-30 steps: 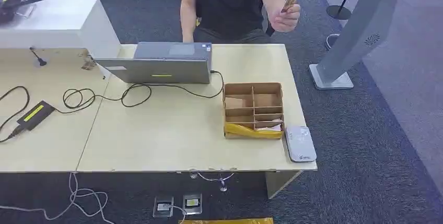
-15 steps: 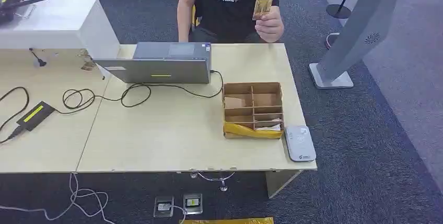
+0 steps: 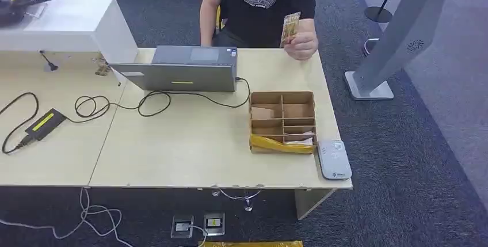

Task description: Pass the card to the sensor for recognition and then transmit it.

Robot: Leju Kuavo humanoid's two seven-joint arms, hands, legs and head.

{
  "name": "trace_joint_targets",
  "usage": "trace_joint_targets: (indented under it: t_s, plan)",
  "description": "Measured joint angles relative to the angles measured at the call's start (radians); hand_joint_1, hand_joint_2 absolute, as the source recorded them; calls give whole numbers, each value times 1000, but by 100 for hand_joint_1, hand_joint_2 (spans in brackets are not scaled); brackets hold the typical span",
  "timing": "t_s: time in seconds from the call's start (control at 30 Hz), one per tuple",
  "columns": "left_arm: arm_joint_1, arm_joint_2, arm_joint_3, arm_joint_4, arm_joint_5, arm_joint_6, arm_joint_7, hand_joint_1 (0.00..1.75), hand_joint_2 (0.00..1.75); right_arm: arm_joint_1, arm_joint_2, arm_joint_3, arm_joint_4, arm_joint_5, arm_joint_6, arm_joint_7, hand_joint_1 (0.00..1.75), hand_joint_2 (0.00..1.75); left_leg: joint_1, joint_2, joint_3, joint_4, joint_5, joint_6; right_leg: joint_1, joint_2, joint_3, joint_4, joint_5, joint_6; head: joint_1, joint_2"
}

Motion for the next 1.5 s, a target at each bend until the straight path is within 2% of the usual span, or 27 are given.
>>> trace_joint_targets:
  t_s: [0.3,0.47,0.5,0.57,0.63,0.7,0.8,0.87,0.93,1.07,1.27,1.5]
  plan:
    - [2,0,0,0,3,0,-3,0,0,-14,-39,114,-85,-3,-1,-4,0,0,0,-1,-1,0,0,0,0,0,-1,0,0,0,0,0]
    - [3,1,0,0,16,-2,-13,0,0,-38,-73,191,-102,-106,4,-63,0,0,0,0,-3,0,0,0,0,0,-1,0,0,0,0,0]
    - [3,1,0,0,22,-3,-18,0,0,-59,-86,222,-102,-142,16,-87,0,175,0,0,-4,0,0,0,0,0,-1,0,0,0,0,0]
    - [2,3,-1,0,36,-5,-24,0,0,-128,-108,312,-102,-219,71,-146,0,175,0,1,-4,0,0,0,0,1,-1,0,0,0,0,0]
    - [1,6,-3,0,51,-8,-27,0,0,-228,-119,440,-97,-253,182,-191,0,175,1,2,-3,0,1,-1,1,2,-2,0,1,-1,-1,0]
    - [-2,9,-4,0,67,-8,-27,0,0,-316,-118,590,-92,-265,256,-205,0,175,3,1,-2,0,2,-3,3,1,-2,0,1,-1,0,0]
    - [-2,10,-10,-4,87,-5,-26,0,0,-421,-102,762,-64,-248,311,-212,0,175,4,-7,-6,0,4,-3,3,-6,-2,0,1,-1,-1,0]
    - [-1,11,-11,-5,96,-5,-23,0,0,-496,-86,870,-35,-209,336,-203,0,175,4,-7,-7,0,5,-3,4,-6,-3,0,1,-1,-1,0]
    - [-2,11,-13,-7,100,-8,-23,0,0,-551,-66,972,0,-136,357,-166,0,175,4,-7,-7,0,5,-3,4,-6,-4,0,1,-1,-1,0]
    - [-2,16,-30,-10,113,-24,-23,0,0,-625,-36,1129,57,74,417,-59,0,175,4,-7,-8,0,5,-3,4,-6,-5,0,1,-1,0,0]
    - [-2,30,-60,-15,121,-42,-23,0,0,-662,-16,1254,91,244,537,33,0,175,4,-6,-8,0,5,-3,4,-5,-5,0,1,-1,0,0]
    - [0,45,-104,-20,124,-54,-23,0,0,-669,-9,1314,106,360,602,100,0,175,4,-5,-8,0,5,-3,4,-4,-6,0,1,-1,0,0]
